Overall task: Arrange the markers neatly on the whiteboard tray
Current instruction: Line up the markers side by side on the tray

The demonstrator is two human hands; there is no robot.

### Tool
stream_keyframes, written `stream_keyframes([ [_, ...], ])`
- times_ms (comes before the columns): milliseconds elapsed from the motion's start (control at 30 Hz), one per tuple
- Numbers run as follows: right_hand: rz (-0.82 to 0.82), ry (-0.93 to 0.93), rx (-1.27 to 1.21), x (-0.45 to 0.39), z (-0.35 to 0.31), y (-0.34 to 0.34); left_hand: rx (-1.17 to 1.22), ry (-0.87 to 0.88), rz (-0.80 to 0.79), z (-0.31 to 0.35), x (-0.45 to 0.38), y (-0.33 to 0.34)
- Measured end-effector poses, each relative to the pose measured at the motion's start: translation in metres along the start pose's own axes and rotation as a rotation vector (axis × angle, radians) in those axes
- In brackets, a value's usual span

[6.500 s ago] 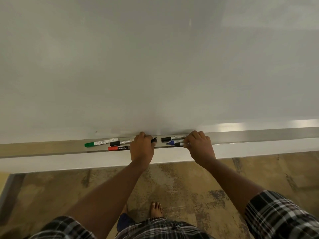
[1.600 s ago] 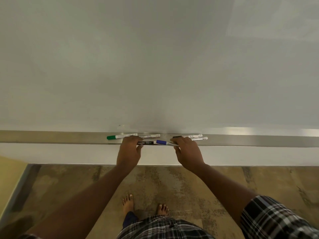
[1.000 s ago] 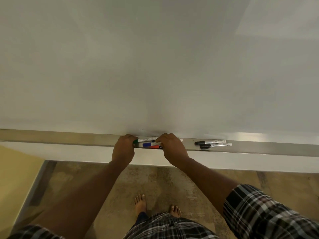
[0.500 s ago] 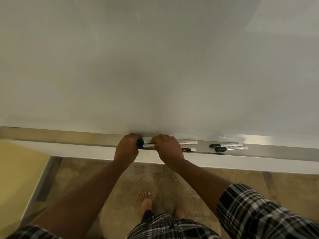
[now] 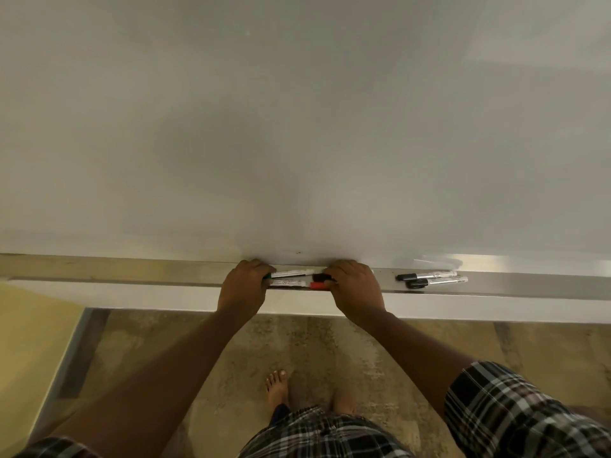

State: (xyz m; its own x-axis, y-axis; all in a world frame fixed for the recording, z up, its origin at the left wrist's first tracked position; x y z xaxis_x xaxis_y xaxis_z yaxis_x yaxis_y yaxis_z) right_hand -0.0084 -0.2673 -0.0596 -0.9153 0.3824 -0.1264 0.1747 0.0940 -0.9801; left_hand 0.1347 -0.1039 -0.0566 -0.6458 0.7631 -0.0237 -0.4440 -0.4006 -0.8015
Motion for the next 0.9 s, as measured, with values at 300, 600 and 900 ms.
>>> stream_keyframes([
  [300,-0.066,0.080,0.015,0.021,0.034,0.002,-0.090,0.038,0.013,0.010,0.002,0.000],
  [600,-0.071,0.010,-0.016,0.015,0.012,0.000,-0.155,0.039,-0.004,0.021,-0.002,0.012],
  [900,-0.077,0.030,0.011,0.015,0.011,-0.001,-0.153,0.008,-0.005,0.022,-0.001,0.016],
])
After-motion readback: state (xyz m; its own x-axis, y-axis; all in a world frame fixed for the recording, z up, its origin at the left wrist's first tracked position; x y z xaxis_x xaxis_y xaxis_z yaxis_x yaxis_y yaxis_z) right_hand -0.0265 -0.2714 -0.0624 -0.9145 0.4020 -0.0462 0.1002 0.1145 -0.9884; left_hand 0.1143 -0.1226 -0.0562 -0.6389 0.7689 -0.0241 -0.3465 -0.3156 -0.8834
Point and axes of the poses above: each hand's wrist, its own x-axis away from the middle knuckle, its own y-axis out of the palm, z = x × y, the point moved 9 cm from there along -x, towards the middle knuckle, and after that the axes turned 10 degrees about x, right-handed, at the moved point
